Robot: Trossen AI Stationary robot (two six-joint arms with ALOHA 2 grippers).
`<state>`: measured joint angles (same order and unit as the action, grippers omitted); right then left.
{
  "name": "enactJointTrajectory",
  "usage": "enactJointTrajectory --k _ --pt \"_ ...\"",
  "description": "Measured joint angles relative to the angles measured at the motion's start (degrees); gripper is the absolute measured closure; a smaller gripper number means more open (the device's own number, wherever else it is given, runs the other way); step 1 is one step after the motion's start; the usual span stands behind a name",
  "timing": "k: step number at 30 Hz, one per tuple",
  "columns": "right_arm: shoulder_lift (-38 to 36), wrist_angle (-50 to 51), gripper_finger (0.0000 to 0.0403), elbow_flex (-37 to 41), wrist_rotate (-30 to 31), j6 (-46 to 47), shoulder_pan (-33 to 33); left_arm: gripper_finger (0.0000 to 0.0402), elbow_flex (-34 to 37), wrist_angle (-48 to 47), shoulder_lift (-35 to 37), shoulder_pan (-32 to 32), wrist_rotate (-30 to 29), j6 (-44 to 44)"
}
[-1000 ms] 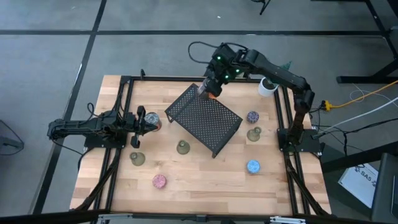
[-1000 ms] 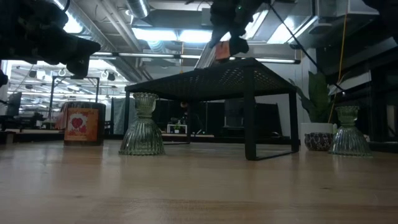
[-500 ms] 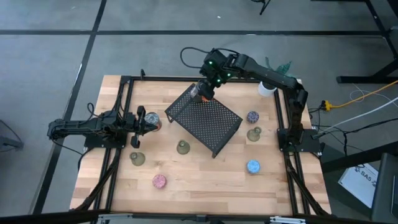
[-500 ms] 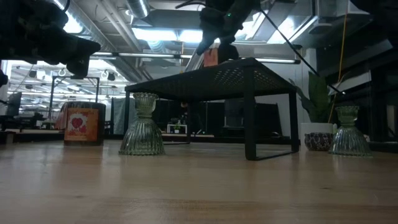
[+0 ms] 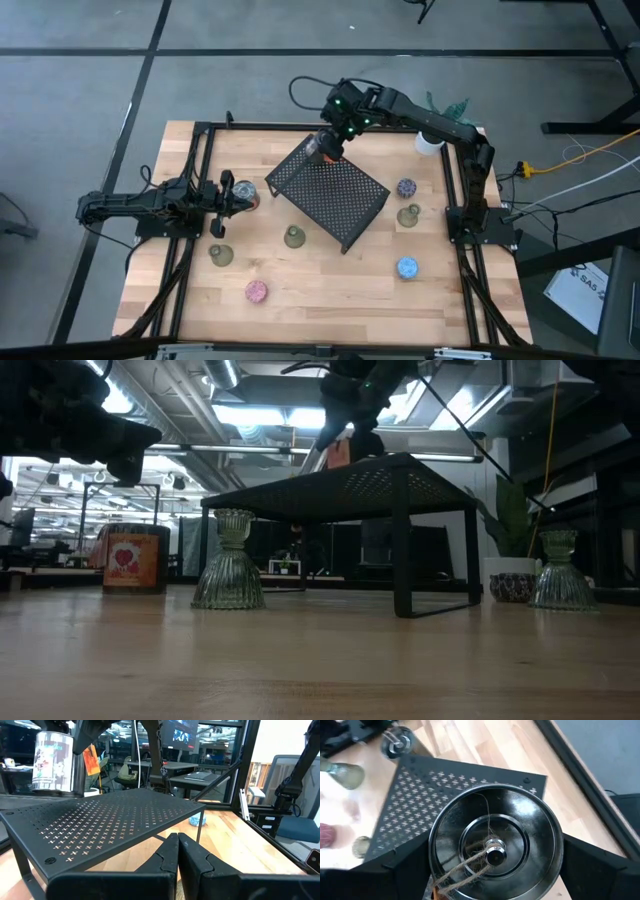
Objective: Pick & Place candle stick holders
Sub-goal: Put the left brown scented candle on the shelf
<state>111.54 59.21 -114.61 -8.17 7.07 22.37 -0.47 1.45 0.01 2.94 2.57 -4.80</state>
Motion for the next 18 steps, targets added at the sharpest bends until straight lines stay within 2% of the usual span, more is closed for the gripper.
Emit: enactJointTrajectory --k 18 --pt "0.0 6.2 0.0043 0.0 0.4 -3.2 -1.3 0.04 0.0 0.0 0.0 0.0 0.0 0.0"
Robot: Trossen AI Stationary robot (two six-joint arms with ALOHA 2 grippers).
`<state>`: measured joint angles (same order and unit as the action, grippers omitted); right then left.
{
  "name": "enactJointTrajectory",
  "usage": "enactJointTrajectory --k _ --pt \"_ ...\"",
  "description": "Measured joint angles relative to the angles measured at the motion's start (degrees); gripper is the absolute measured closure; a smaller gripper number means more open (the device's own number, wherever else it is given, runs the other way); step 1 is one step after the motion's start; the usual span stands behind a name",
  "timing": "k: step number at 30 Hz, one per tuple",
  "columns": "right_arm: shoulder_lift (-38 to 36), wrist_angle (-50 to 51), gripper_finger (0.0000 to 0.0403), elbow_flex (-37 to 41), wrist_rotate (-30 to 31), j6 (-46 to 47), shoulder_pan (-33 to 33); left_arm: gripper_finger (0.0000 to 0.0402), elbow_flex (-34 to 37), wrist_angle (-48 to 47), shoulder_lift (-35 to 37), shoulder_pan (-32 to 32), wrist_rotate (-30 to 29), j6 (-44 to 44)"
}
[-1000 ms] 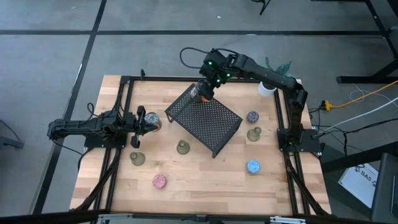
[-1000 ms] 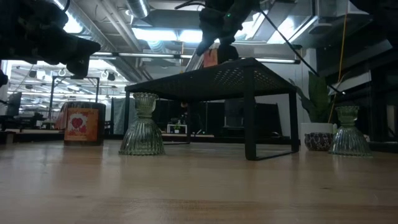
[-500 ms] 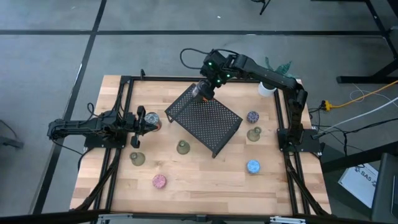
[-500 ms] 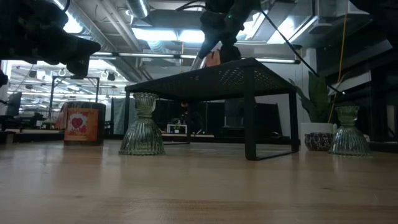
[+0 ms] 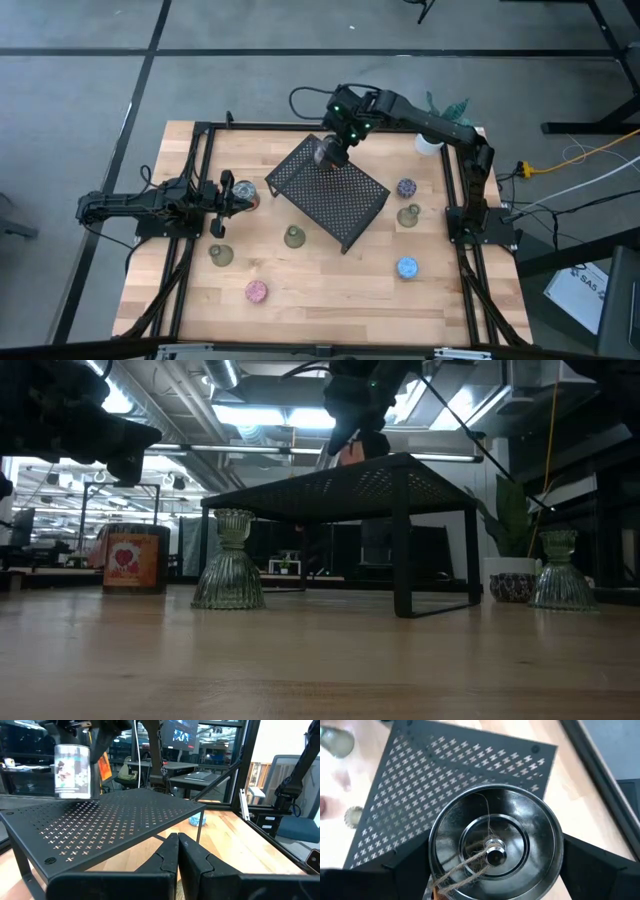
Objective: Pick & Place candle stick holders
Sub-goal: Put the left brown scented candle on the shelf
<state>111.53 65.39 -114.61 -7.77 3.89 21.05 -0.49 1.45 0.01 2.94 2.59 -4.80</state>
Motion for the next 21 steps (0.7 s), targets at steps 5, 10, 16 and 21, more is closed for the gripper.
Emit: enactJointTrajectory --k 5,10,16,21 --pt "-0.2 2.7 0.0043 0.0 -0.1 -2.3 -0.3 0.04 0.0 0.0 0.0 0.0 0.0 0.0" --pt "-0.2 3.8 0.0043 -0.1 0.1 -4.0 -0.9 0.04 0.0 0.0 0.0 0.0 0.0 0.0" --pt "-0.4 6.5 0.0043 -0.7 0.1 -7.6 -1.8 0.04 0.0 0.0 0.0 0.0 0.0 0.0" --pt "-0.4 10.8 0.0043 -6.3 0.3 -12.4 -2.5 0.04 0.0 0.0 0.0 0.0 0.0 0.0"
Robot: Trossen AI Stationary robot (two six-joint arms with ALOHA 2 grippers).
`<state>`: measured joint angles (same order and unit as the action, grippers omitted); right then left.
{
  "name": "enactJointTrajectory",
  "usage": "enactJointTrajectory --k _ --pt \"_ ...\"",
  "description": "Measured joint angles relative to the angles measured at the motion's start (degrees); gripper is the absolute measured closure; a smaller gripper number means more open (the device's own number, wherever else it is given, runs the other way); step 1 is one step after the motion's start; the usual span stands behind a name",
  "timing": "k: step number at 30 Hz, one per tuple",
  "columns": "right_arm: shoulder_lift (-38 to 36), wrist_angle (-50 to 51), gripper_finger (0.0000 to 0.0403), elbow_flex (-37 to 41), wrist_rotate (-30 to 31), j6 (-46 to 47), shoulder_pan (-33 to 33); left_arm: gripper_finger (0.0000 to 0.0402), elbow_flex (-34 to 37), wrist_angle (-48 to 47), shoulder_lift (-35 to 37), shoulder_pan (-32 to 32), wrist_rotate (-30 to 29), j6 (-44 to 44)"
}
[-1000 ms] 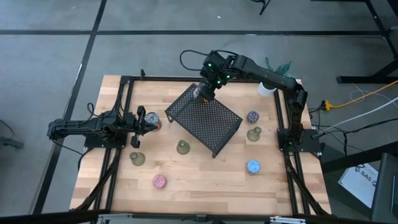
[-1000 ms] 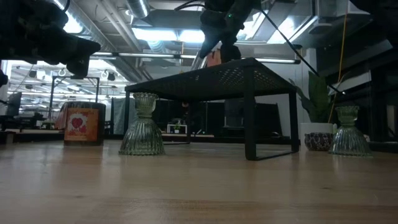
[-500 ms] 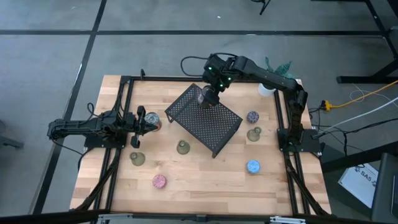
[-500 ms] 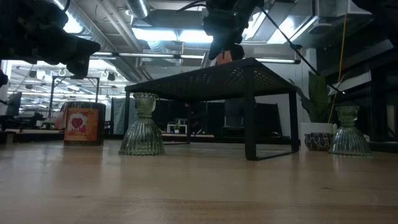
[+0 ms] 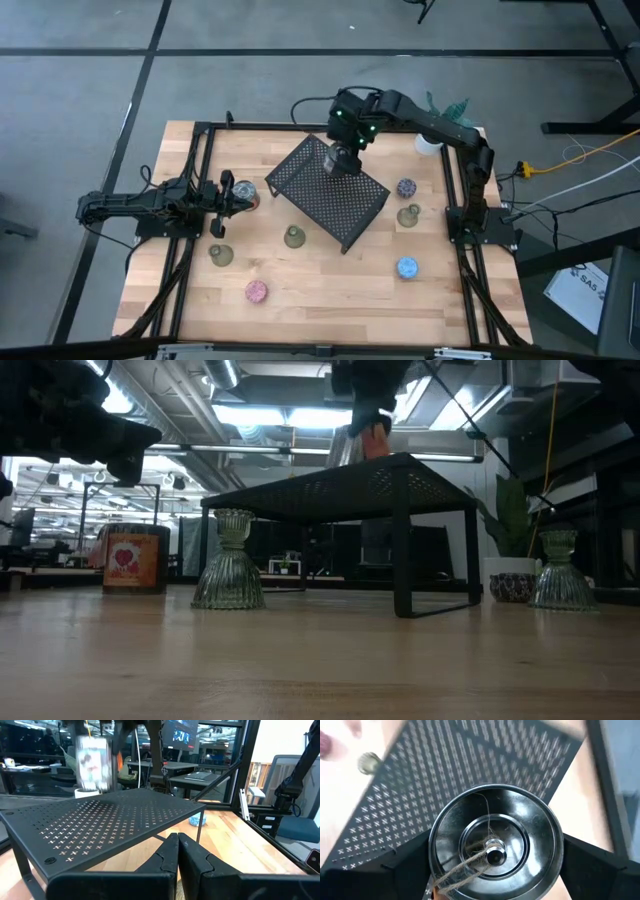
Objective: Pick & Place candle stick holders
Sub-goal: Put the left brown scented candle on the shelf
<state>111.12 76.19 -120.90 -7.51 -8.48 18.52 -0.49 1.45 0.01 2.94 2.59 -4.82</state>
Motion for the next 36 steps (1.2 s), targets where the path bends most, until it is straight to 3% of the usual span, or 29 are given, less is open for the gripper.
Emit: enactJointTrajectory --k 12,36 --pt "0.0 7.6 0.0043 -4.5 3.9 -8.3 -3.6 0.04 0.0 0.0 0.0 0.0 0.0 0.0" --pt "0.4 5.1 0.0043 3.2 6.9 -6.7 -5.9 0.04 0.0 0.0 0.0 0.0 0.0 0.0"
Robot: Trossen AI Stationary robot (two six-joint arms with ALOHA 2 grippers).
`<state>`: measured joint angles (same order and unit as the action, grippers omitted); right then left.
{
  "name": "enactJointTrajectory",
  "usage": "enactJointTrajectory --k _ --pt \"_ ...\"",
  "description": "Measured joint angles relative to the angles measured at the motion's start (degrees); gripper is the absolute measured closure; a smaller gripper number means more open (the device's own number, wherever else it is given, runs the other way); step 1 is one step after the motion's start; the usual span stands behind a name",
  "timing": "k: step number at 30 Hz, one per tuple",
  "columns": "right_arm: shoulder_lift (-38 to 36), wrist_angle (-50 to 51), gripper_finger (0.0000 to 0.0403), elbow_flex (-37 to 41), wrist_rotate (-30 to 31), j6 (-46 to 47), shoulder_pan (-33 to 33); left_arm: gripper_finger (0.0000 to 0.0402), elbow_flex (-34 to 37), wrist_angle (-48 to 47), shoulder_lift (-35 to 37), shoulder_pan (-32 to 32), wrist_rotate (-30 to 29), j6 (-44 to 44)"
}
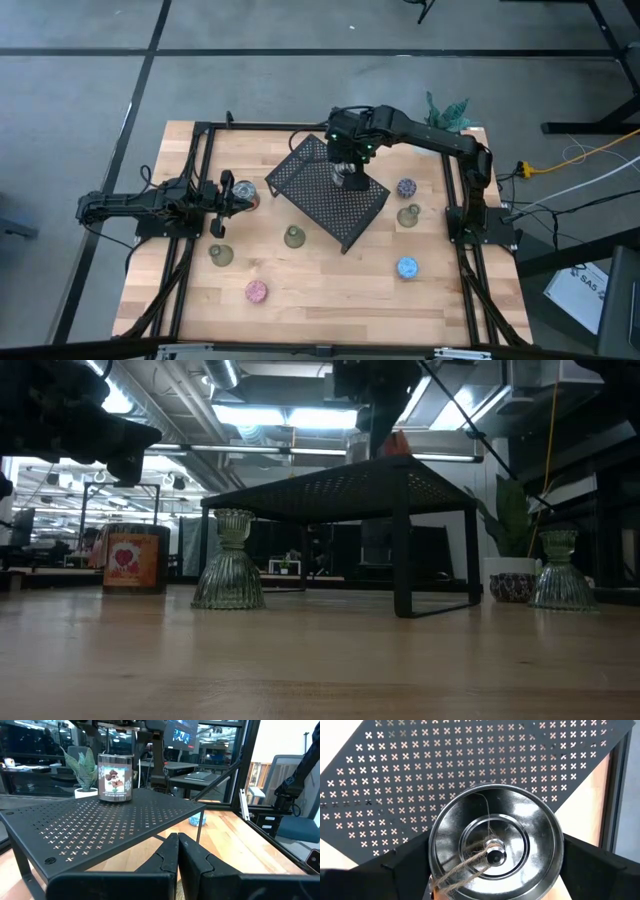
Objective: Pick & Place candle stick holders
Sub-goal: Put the left brown scented candle on the shelf
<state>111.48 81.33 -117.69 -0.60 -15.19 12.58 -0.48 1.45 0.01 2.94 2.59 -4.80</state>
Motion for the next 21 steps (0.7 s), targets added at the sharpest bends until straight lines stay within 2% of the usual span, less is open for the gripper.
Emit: enactJointTrajectory --k 11,21 --pt "0.0 -0.9 0.0013 0.3 0.2 1.5 0.0 0.04 0.0 0.0 0.0 0.0 0.0 0.0" --pt "-0.3 -1.2 0.0007 0.3 1.0 3.0 0.0 0.04 0.0 0.0 0.0 0.0 0.0 0.0"
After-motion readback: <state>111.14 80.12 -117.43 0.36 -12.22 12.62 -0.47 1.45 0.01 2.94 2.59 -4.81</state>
